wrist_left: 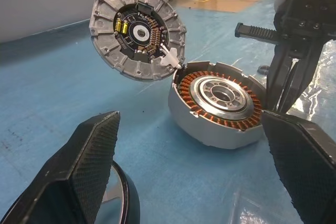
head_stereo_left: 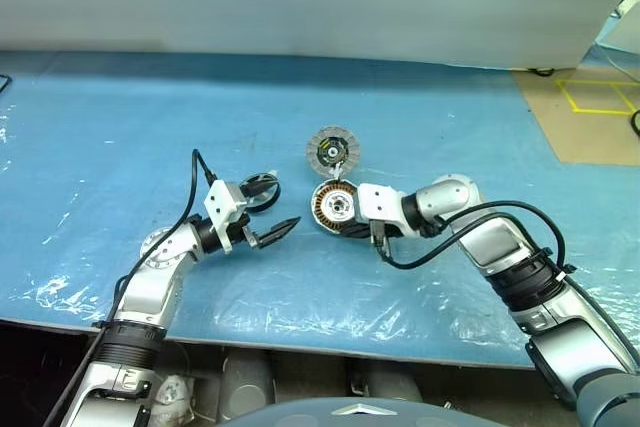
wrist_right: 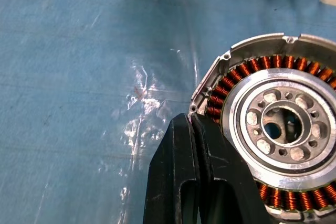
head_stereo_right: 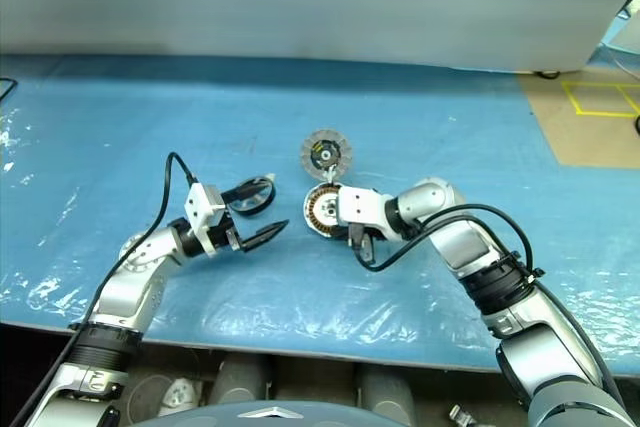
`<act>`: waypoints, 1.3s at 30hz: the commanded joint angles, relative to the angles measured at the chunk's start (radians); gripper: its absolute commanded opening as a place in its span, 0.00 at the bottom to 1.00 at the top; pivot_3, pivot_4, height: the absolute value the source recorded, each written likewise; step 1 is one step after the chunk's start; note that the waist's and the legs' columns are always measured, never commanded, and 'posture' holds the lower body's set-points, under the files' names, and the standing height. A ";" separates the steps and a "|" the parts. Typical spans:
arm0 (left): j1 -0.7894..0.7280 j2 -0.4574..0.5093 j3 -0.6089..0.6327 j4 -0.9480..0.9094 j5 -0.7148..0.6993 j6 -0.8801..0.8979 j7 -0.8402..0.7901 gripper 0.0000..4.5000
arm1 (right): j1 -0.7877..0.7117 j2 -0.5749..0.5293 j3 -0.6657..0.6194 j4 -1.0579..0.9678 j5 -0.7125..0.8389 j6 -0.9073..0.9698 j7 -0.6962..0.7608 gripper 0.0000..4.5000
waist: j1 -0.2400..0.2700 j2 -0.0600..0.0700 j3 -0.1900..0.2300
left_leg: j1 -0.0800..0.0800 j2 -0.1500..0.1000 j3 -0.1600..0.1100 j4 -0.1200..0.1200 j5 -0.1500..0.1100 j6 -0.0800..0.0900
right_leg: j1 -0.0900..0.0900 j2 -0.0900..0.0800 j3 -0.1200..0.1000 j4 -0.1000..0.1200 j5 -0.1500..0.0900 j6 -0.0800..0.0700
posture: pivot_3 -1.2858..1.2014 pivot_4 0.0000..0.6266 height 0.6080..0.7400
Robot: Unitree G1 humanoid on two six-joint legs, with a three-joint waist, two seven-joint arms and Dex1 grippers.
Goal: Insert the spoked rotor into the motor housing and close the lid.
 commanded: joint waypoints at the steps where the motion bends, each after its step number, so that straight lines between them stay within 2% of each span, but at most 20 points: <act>1: -0.012 -0.004 -0.010 -0.029 -0.005 -0.004 -0.006 1.00 | -0.014 0.035 -0.035 0.012 0.026 0.001 -0.055 0.15 | 0.000 0.000 0.000 | 0.000 0.000 0.000 0.000 0.000 0.000 | 0.000 0.000 0.000 0.000 0.000 0.000 | 0.52 0.24 1.00; 5: -0.016 -0.003 -0.015 -0.025 -0.007 -0.004 -0.008 1.00 | -0.029 0.074 -0.103 0.015 0.094 -0.015 -0.091 0.44 | 0.002 0.000 0.000 | -0.001 0.000 0.001 0.000 0.000 0.000 | 0.000 0.000 0.001 -0.001 0.000 0.000 | 0.52 0.24 1.00; 10: -0.017 -0.002 -0.018 -0.025 -0.008 -0.004 -0.009 1.00 | 0.002 0.054 -0.174 -0.033 0.200 -0.013 -0.056 0.44 | 0.004 0.000 0.000 | -0.001 0.000 0.001 -0.001 0.000 0.000 | -0.001 0.000 0.000 -0.001 0.000 0.000 | 0.52 0.24 1.00; 14: -0.024 -0.004 -0.023 -0.017 -0.007 -0.007 -0.016 1.00 | 0.047 0.006 -0.231 -0.036 0.226 -0.048 -0.067 0.44 | 0.006 0.000 0.000 | -0.001 -0.001 0.001 -0.001 0.000 0.000 | 0.000 0.000 0.000 -0.001 0.000 0.000 | 0.52 0.24 1.00; 19: -0.046 -0.021 -0.043 -0.001 -0.005 -0.012 -0.034 1.00 | 0.120 -0.036 -0.306 -0.018 0.224 -0.113 -0.129 0.44 | 0.005 0.000 0.000 | -0.001 -0.001 0.001 0.000 0.000 0.000 | 0.000 0.000 0.000 -0.001 0.000 0.000 | 0.52 0.24 1.00; 23: -0.055 -0.035 -0.055 0.010 -0.003 -0.012 -0.047 1.00 | 0.195 -0.093 -0.358 -0.029 0.247 -0.073 -0.138 0.44 | 0.006 0.000 0.000 | -0.001 -0.001 0.001 -0.001 0.000 0.000 | 0.000 0.000 0.001 -0.001 0.000 0.000 | 0.52 0.24 1.00; 27: -0.065 -0.040 -0.065 0.024 -0.003 -0.014 -0.064 1.00 | 0.267 -0.123 -0.406 0.048 0.207 -0.122 -0.210 0.44 | 0.005 0.000 0.000 | -0.001 -0.001 0.001 -0.001 0.000 0.000 | -0.001 0.000 0.001 -0.002 0.000 0.000 | 0.52 0.24 1.00; 39: -0.076 -0.045 -0.071 0.039 -0.003 -0.013 -0.085 1.00 | 0.365 -0.114 -0.445 0.129 0.227 -0.141 -0.298 0.44 | 0.005 0.001 0.000 | 0.000 -0.001 0.001 -0.001 -0.001 0.002 | 0.000 0.000 0.001 -0.002 0.000 0.000 | 0.52 0.24 1.00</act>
